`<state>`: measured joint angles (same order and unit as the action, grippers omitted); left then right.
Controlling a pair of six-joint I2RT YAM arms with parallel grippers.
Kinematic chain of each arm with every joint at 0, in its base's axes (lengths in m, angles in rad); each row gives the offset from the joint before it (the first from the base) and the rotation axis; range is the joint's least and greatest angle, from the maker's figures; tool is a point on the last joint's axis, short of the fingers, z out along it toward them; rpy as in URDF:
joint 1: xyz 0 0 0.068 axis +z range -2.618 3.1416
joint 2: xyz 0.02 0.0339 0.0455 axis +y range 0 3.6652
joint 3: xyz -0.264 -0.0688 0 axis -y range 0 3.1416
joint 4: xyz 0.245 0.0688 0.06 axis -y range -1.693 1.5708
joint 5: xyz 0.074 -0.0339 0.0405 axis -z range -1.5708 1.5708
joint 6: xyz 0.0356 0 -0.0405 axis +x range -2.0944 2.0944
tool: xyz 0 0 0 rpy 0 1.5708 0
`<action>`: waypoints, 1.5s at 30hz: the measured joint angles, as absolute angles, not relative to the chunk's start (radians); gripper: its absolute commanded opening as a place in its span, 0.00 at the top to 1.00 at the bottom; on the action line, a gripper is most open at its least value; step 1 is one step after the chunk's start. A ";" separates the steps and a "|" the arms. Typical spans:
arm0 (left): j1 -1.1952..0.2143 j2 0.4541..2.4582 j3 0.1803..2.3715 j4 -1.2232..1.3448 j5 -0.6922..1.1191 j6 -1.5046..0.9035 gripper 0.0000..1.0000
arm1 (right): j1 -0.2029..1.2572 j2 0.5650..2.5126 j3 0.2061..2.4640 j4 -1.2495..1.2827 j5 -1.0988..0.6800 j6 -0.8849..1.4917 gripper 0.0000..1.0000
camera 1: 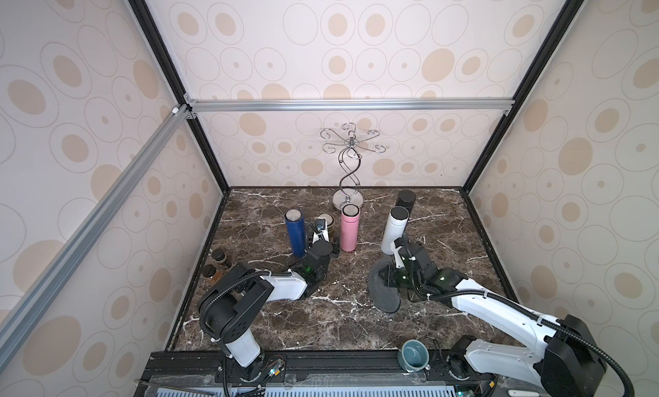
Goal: Wipe the surface of the thermos
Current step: Pick up the thermos from the center of the board, then wipe the dirt from the surface of the thermos.
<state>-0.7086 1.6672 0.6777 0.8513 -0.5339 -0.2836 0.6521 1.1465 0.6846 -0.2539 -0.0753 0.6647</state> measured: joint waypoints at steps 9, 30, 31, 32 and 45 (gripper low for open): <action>-0.709 1.666 0.676 0.853 -0.532 -0.276 0.66 | 0.653 1.124 0.684 -0.254 -0.080 0.665 1.00; -0.710 1.281 0.518 0.663 -0.345 -0.341 1.00 | 0.658 1.074 0.624 -0.127 -0.258 0.703 1.00; -0.711 1.238 0.509 0.645 -0.322 -0.355 1.00 | 0.662 1.063 0.617 -0.102 -0.277 0.713 1.00; -0.713 1.201 0.503 0.627 -0.300 -0.370 1.00 | 0.667 1.054 0.612 -0.082 -0.291 0.722 1.00; -0.720 0.910 0.493 0.447 -0.054 -0.497 1.00 | 0.836 1.093 0.669 0.143 -0.282 0.747 1.00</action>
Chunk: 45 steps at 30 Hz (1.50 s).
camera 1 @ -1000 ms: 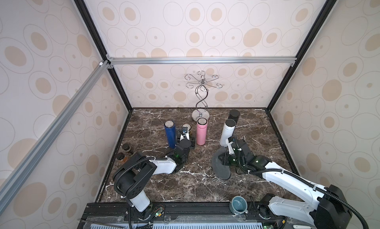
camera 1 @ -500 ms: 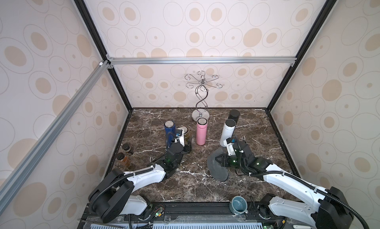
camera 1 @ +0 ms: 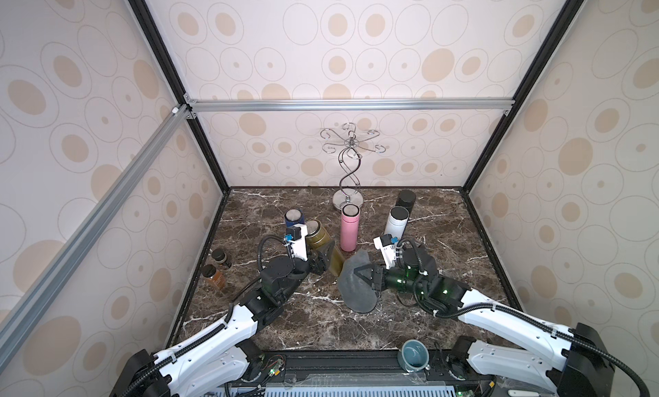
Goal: Wipe the surface of the thermos
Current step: Wipe the dirt from the surface of the thermos.
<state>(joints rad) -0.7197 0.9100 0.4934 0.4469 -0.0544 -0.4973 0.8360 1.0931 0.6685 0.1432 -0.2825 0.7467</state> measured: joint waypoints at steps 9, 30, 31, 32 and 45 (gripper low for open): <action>-0.713 0.895 0.482 0.364 -0.036 -0.501 1.00 | 0.893 1.296 0.691 0.231 -0.219 0.743 1.00; -0.710 0.846 0.469 0.386 0.021 -0.468 1.00 | 0.899 1.269 0.767 0.128 -0.199 0.709 1.00; -0.707 0.846 0.467 0.386 0.020 -0.461 1.00 | 0.898 1.287 0.775 0.130 -0.208 0.708 1.00; -0.703 0.846 0.463 0.385 0.020 -0.455 1.00 | 0.897 1.303 0.779 0.135 -0.216 0.709 1.00; -0.694 0.850 0.436 0.304 0.071 -0.400 1.00 | 0.871 1.388 0.697 0.252 -0.363 0.764 1.00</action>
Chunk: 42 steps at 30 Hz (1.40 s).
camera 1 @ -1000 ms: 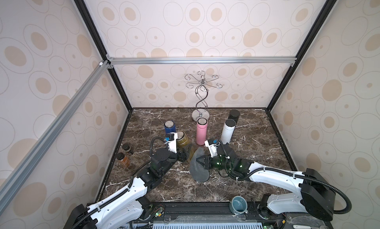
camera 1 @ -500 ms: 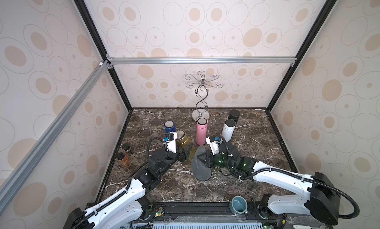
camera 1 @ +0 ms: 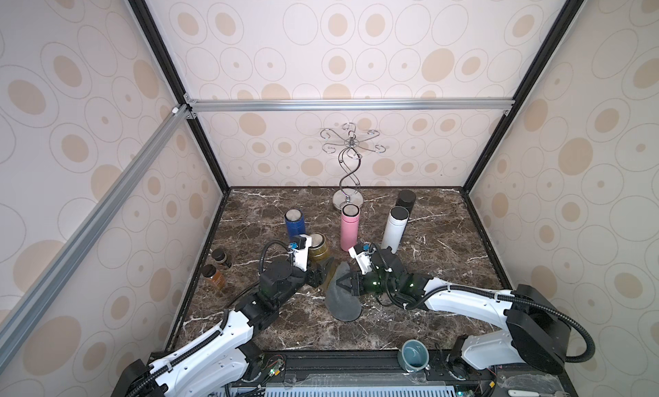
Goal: Wipe the surface of the thermos
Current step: Wipe the dirt from the surface of the thermos.
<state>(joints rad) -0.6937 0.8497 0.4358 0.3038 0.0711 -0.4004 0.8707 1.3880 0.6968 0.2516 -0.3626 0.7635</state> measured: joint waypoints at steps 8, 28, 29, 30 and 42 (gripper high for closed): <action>-0.698 0.843 0.436 0.374 0.134 -0.408 1.00 | 0.772 1.252 0.613 0.321 -0.403 0.847 1.00; -0.703 0.851 0.436 0.472 0.278 -0.449 1.00 | 0.727 1.296 0.650 0.461 -0.386 0.877 1.00; -0.703 0.851 0.436 0.472 0.284 -0.449 1.00 | 0.727 1.296 0.636 0.459 -0.385 0.876 1.00; -0.703 0.851 0.436 0.472 0.290 -0.450 1.00 | 0.727 1.296 0.623 0.456 -0.385 0.875 1.00; -0.703 0.851 0.444 0.536 0.363 -0.451 1.00 | 0.574 1.255 0.598 0.472 -0.519 0.928 1.00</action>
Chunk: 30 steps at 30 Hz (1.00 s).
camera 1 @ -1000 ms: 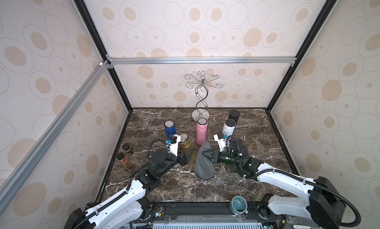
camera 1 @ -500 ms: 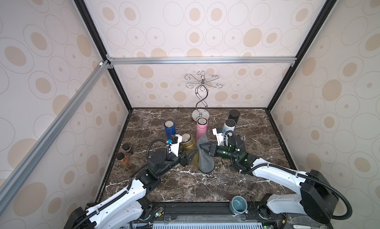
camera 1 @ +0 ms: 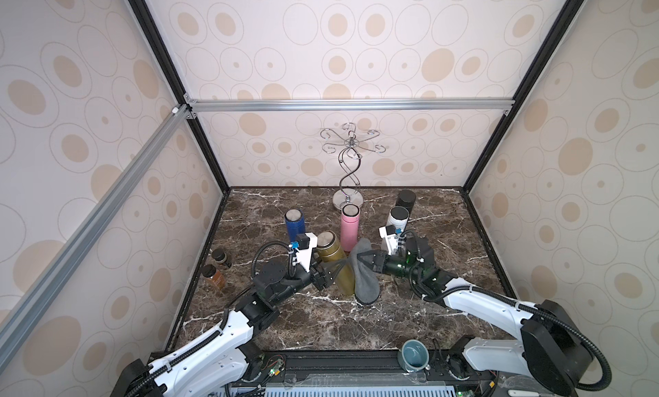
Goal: Wipe the surface of the thermos
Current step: Wipe the dirt from the surface of the thermos.
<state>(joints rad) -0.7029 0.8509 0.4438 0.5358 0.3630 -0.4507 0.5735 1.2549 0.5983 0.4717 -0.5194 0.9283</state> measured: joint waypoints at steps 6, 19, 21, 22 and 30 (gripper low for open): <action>-0.703 0.860 0.442 0.635 0.443 -0.459 1.00 | 0.521 1.338 0.660 0.683 -0.662 1.083 1.00; -0.691 0.963 0.442 0.786 0.517 -0.479 1.00 | 0.553 1.664 0.687 1.284 -0.882 1.451 1.00; -0.690 0.964 0.442 0.795 0.519 -0.479 1.00 | 0.563 1.660 0.681 1.315 -0.899 1.457 1.00; -0.689 0.965 0.442 0.797 0.521 -0.479 1.00 | 0.567 1.657 0.676 1.324 -0.904 1.458 1.00; -0.689 0.967 0.441 0.796 0.562 -0.494 1.00 | 0.582 1.600 0.588 1.340 -0.908 1.449 1.00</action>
